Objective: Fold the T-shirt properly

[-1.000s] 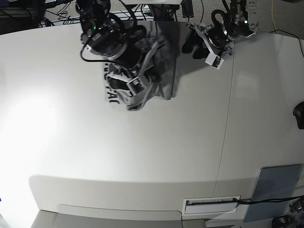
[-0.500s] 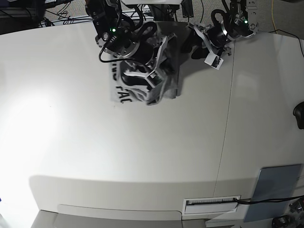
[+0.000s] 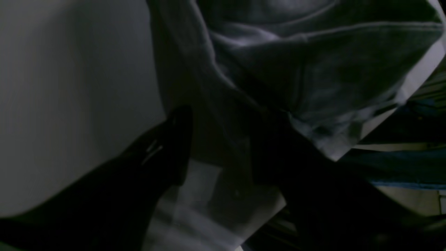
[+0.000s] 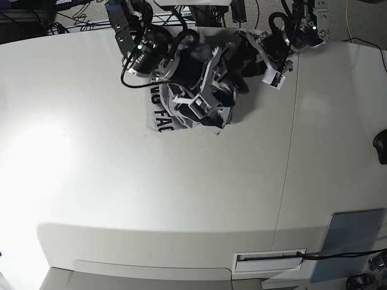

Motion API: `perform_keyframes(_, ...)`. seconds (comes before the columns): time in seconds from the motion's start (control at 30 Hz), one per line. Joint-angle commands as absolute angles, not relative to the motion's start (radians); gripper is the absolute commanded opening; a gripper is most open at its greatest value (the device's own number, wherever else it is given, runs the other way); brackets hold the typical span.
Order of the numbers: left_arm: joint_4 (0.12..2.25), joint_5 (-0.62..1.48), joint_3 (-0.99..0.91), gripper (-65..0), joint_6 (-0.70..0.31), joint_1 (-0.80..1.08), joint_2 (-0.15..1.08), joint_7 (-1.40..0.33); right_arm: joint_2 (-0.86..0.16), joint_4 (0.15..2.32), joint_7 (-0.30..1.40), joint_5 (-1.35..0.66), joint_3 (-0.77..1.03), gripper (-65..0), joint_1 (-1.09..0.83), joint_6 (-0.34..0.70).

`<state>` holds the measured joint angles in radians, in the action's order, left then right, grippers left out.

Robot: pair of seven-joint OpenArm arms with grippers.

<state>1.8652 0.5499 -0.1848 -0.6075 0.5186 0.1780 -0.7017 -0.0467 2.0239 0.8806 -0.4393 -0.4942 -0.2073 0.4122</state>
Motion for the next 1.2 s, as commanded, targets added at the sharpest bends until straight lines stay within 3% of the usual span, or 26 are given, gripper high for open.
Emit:
perform_keyframes(0.0, 1.908, 0.573, -0.187, -36.7, -0.615, 0.519, 0.181, -0.682, -0.042, 2.048, 0.875, -0.431, -0.489, -38.0, -0.19, 0.415)
perform_keyframes(0.23, 2.106, 0.556, -0.187, -36.7, -0.592, 0.518, 0.18, -0.682, -0.073, 2.142, 0.922, -0.302, -0.3, -38.0, -0.177, 0.367)
perform_keyframes(0.43, 2.198, 0.586, -0.161, -36.7, -0.604, 0.514, 0.18, -0.682, -0.181, 2.146, 0.958, -0.263, -0.049, -38.0, -0.18, 0.34)
perform_keyframes(0.57, 2.197, 0.542, -0.037, -36.7, -0.6, 0.496, 0.18, -0.683, -0.257, 2.146, 0.958, -0.263, 0.091, -38.0, -0.216, 0.339)
perform_keyframes(0.9, 2.191, 0.337, 0.307, -36.7, -0.422, 0.415, 0.18, -0.742, -0.299, 2.146, 0.958, -0.264, 0.244, -38.0, -0.337, 0.317)
perform_keyframes(1.17, 2.16, 0.168, 0.374, -36.7, -0.234, 0.416, 0.181, -0.797, -0.299, 2.146, 0.963, -0.264, 0.244, -38.0, -0.341, 0.317)
